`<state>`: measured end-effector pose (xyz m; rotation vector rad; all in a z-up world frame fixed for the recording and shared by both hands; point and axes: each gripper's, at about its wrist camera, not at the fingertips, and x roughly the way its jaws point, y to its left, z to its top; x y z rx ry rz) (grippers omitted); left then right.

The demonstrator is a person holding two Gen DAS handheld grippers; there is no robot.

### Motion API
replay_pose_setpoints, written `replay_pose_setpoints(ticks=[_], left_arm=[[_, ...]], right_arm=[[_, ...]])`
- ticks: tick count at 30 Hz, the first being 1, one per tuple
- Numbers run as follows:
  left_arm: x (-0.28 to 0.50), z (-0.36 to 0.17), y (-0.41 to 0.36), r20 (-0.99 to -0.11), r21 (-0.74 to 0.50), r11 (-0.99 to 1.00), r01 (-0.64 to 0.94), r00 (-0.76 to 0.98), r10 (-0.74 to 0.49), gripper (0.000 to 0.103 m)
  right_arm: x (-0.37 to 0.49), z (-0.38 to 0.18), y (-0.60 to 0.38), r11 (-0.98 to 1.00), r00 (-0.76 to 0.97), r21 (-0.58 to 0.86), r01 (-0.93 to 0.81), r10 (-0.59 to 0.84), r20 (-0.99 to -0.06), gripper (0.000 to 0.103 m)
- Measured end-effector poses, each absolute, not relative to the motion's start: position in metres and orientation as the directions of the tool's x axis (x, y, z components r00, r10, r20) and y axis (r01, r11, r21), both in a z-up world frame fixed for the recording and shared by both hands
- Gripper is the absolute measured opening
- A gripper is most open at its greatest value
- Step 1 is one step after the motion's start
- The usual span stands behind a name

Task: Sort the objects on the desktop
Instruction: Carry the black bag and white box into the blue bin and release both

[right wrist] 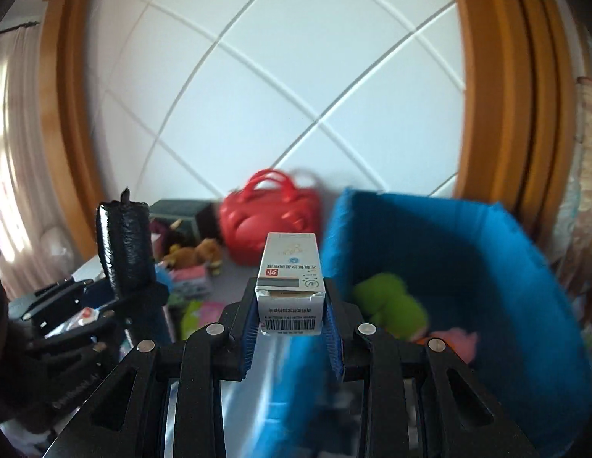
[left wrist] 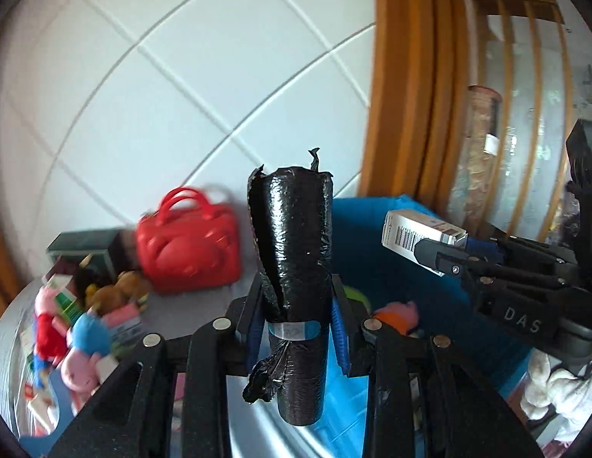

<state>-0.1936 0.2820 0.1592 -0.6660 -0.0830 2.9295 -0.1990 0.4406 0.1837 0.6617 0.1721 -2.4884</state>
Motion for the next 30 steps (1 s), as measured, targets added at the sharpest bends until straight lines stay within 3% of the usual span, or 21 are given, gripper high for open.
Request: replay_pose_setpoints(ticks=[5,8,15,18,22,24,30], left_arm=[[-0.261,0.184,0.352,-0.473,-0.082,-0.977,-0.198,-0.855,0.213,0.030],[-0.315,0.174,0.393,-0.558,-0.080,-0.976,-0.204,-0.801,0.214,0.030],[-0.432,0.069,0.459,-0.836,-0.039,-0.988,-0.151,-0.536,0.115,0.030],[-0.461,0.020,0.470,-0.909,0.003,-0.992,-0.130,-0.414,0.051,0.030],[-0.473,-0.030,0.472,-0.949,0.094,-0.987,-0.129,-0.313,-0.050,0.030],[-0.472,-0.046,0.467,-0.972,0.070,-0.992,-0.104,-0.232,-0.044,0.030],[-0.475,-0.060,0.469,-0.979,0.100,-0.988,-0.121,-0.190,-0.076,0.031]], right_arm=[[-0.265,0.200,0.494,-0.894,-0.766,-0.057,0.444,-0.346,-0.542,0.030],[-0.319,0.185,0.524,-0.917,-0.737,-0.042,0.397,-0.291,-0.609,0.030],[-0.428,0.102,0.565,-0.933,-0.581,-0.081,0.351,-0.149,-0.800,0.030],[-0.454,0.048,0.569,-0.927,-0.496,-0.115,0.358,-0.084,-0.864,0.030],[-0.469,-0.018,0.570,-0.920,-0.326,-0.104,0.378,-0.027,-0.945,0.030],[-0.474,-0.039,0.571,-0.916,-0.266,-0.103,0.386,-0.003,-0.964,0.030],[-0.474,-0.078,0.580,-0.902,-0.174,-0.144,0.407,0.078,-0.982,0.030]])
